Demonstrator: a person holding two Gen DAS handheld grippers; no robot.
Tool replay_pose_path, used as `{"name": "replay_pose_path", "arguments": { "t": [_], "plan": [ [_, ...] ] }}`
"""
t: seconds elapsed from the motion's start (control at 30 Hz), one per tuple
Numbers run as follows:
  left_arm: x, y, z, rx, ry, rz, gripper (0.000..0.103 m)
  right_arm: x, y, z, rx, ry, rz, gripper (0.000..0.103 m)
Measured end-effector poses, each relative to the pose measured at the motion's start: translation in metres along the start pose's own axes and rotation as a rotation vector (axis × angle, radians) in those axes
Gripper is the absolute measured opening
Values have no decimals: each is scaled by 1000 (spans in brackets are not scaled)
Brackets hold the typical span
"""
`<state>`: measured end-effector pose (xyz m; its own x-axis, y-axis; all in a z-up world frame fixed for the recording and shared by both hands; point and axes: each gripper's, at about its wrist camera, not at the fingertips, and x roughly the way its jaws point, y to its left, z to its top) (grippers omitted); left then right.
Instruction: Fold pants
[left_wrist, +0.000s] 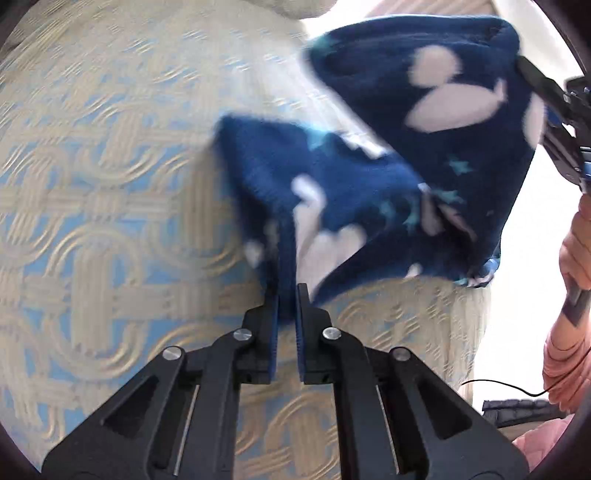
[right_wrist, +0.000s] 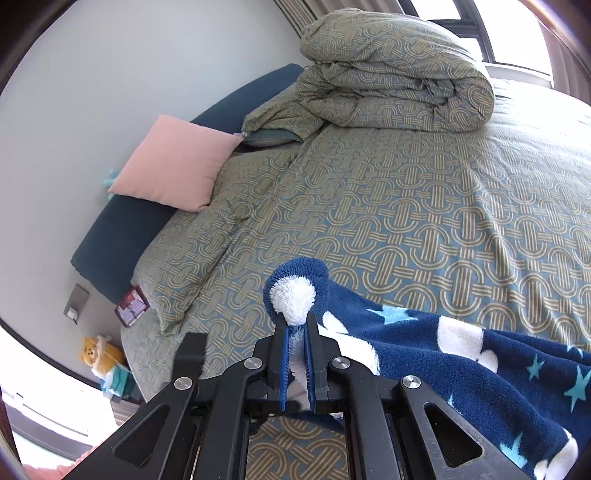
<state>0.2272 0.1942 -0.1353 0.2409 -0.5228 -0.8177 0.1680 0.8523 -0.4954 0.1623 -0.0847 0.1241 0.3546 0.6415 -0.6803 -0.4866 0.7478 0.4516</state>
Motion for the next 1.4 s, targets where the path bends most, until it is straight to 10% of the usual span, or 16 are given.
{"name": "replay_pose_path", "arguments": {
  "t": [0.17, 0.3, 0.47, 0.6, 0.97, 1.2, 1.4],
  "plan": [
    [-18, 25, 5, -121, -60, 25, 8, 23, 0, -10, 15, 49, 20, 7],
    [-32, 19, 20, -153, -128, 52, 47, 51, 3, -34, -15, 106, 6, 11],
    [-27, 10, 29, -168, -119, 30, 49, 91, 5, -87, 64, 334, 101, 22],
    [-21, -3, 24, -144, -93, 56, 50, 57, 6, -106, 105, 294, 140, 37],
    [-6, -55, 61, 13, -86, 70, 73, -67, -142, -74, 231, 131, -224, 49],
    [32, -57, 97, 46, -31, 169, 73, -60, -202, -46, -91, 339, -310, 54],
    [41, -50, 103, 58, -21, 166, 73, -16, -192, -32, -272, 461, -213, 64]
  ]
}}
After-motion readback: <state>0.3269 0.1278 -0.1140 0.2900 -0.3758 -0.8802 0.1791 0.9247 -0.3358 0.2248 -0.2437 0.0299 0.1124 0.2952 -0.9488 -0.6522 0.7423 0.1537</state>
